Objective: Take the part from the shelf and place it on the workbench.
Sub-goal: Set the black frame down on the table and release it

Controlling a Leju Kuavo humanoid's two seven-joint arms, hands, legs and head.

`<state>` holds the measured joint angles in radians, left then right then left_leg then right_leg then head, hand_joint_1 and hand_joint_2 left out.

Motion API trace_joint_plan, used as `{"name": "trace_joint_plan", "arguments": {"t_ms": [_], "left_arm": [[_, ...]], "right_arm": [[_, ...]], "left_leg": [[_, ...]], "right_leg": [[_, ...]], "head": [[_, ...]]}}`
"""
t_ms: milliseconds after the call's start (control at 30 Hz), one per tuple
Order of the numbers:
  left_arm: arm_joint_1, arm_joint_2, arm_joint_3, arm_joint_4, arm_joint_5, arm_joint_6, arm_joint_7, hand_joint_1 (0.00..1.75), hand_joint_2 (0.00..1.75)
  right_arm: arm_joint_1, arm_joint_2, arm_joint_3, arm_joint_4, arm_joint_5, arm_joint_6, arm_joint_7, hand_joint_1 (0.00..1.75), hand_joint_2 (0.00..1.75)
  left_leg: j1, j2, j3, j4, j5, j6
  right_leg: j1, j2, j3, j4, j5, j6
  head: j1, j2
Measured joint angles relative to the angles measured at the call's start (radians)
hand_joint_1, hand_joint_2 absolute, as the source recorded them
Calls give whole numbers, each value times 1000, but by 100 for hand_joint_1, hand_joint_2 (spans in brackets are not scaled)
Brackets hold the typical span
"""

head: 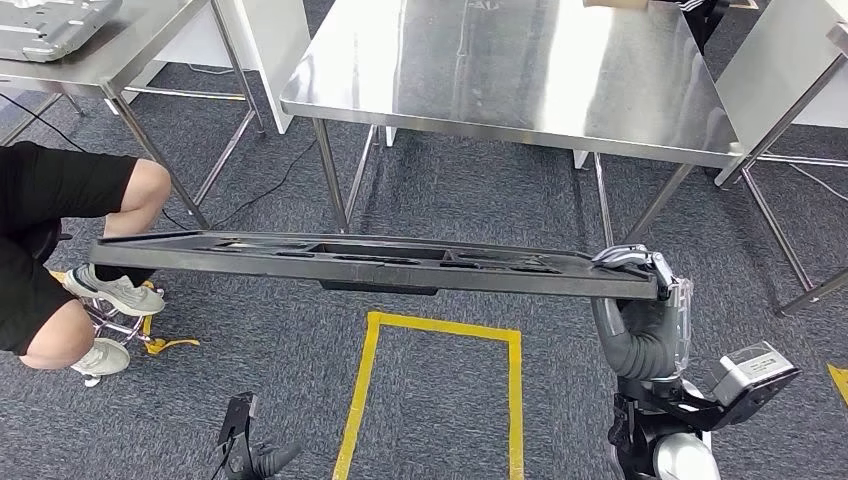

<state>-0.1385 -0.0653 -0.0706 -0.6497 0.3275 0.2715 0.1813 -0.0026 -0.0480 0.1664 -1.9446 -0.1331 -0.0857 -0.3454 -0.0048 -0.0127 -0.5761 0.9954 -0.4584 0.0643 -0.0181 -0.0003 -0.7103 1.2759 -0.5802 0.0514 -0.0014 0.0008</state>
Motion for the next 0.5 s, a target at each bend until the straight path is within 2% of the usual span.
{"name": "trace_joint_plan", "arguments": {"t_ms": [67, 133, 200, 267, 333, 367, 433, 467, 500], "left_arm": [[1, 0, 0, 0, 0, 0, 0, 0, 175], [2, 0, 0, 0, 0, 0, 0, 0, 175], [2, -1, 0, -1, 0, 0, 0, 0, 175], [3, 0, -1, -6, 2, 2, 5, 0, 175], [5, 2, -1, -10, 7, 3, 8, 0, 175], [6, 3, -1, -12, 11, 3, 5, 0, 175], [8, 5, -1, -14, 16, 4, 0, 0, 175], [12, 6, -1, -15, 18, 5, -1, 0, 175], [15, 6, -1, -15, 19, 7, -2, 0, 175]], "right_arm": [[0, 0, 0, 1, -1, 0, 0, 175, 175], [1, 0, 0, 1, -1, 0, 0, 175, 175], [1, 0, -1, 1, -2, 0, 0, 175, 175], [2, -1, 0, 1, -3, 1, 1, 175, 175], [2, -2, 0, 1, -3, 2, 2, 175, 175], [0, -2, 1, 1, -2, 3, 2, 175, 175], [-4, -1, 4, 2, -3, 3, 2, 175, 175], [-4, 0, 5, 3, -4, 3, 2, 175, 175], [-4, 0, 7, 4, -4, 4, 3, 175, 175]], "left_leg": [[-1, -2, 8, 0, -6, -1], [-2, -3, 10, 0, -7, -1], [-2, -3, 18, 0, -13, -2], [-5, -4, 34, 3, -30, -15], [-6, -3, 30, 38, -44, -34], [-3, -1, 9, 81, -51, -42], [4, 3, -68, 198, -91, -56], [9, 4, -110, 251, -115, -62], [12, 6, -141, 280, -128, -66]], "right_leg": [[0, 0, 5, -37, 21, 7], [0, 0, 8, -46, 26, 9], [1, 0, 32, -110, 63, 15], [7, 0, 81, -224, 121, -5], [6, -1, 121, -282, 145, -38], [1, 0, 132, -286, 144, -46], [0, -1, 144, -288, 133, -54], [-1, 0, 149, -288, 127, -55], [-1, 1, 154, -288, 121, -54]], "head": [[1, 0], [2, 0], [2, 0], [2, 0], [0, 0], [-2, 0], [-6, 0], [-7, 0], [-8, 0]]}}
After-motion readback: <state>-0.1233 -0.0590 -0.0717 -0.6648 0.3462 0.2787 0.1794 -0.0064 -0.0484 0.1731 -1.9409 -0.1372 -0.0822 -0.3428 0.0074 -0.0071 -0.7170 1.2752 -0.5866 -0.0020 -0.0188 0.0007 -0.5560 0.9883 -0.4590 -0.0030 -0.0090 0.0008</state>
